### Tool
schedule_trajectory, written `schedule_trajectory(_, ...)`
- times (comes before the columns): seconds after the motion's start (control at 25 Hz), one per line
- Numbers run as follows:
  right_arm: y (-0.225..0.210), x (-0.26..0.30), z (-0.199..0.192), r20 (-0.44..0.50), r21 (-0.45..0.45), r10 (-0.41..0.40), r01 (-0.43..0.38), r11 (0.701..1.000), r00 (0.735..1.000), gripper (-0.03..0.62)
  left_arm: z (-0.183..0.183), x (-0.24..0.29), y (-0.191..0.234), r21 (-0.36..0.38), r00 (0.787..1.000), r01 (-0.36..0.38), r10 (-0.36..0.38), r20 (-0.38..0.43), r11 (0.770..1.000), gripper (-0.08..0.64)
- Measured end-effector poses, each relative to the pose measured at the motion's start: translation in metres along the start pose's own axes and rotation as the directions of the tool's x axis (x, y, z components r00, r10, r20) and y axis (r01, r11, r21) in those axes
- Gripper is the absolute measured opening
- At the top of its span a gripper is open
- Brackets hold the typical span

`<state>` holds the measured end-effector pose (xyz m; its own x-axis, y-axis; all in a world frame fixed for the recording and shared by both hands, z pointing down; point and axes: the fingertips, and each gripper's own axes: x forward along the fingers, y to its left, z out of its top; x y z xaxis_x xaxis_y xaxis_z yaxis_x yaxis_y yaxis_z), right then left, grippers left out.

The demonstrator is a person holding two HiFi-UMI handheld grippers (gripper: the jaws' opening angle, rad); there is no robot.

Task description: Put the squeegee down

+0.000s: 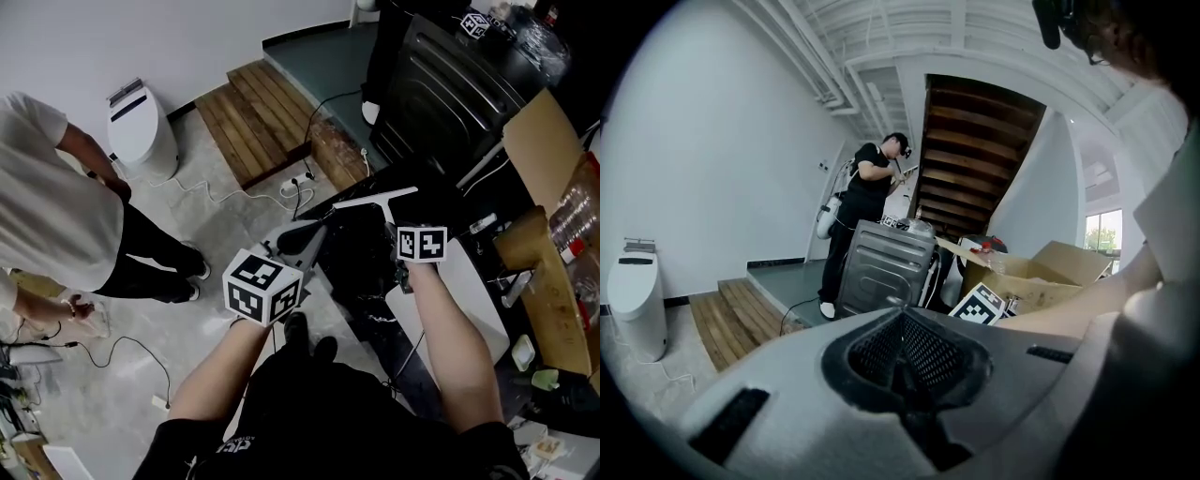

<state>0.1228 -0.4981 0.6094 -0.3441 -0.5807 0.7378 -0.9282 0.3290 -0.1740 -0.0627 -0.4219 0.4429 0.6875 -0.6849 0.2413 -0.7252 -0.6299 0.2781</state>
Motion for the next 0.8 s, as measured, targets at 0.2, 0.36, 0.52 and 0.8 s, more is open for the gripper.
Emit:
schedule_trajectory(0.2, 0.001, -0.009, 0.013, 0.049, -0.048, -0.012, 0.014, 0.999, 0.999, 0.095, 0.003, 0.006, -0.006, 0.011, 1.000, 0.014, -0.014, -0.006, 1.000, 0.009)
schedule_trajectory(0.36, 0.004, -0.025, 0.023, 0.106, -0.065, 0.005, 0.002, 0.998, 0.994, 0.095, 0.005, 0.010, -0.013, 0.020, 0.999, 0.031, -0.031, -0.013, 0.999, 0.009)
schedule_trajectory(0.52, 0.006, -0.046, 0.026, 0.154, -0.076, 0.015, -0.003, 0.997, 0.988, 0.089, 0.008, 0.013, -0.020, 0.036, 0.999, 0.041, -0.041, -0.017, 0.998, 0.009)
schedule_trajectory(0.8, 0.012, -0.083, 0.026, 0.227, -0.131, 0.046, -0.017, 0.991, 0.973, 0.069, 0.019, 0.014, -0.029, 0.070, 1.000, 0.030, -0.029, -0.008, 0.997, 0.009)
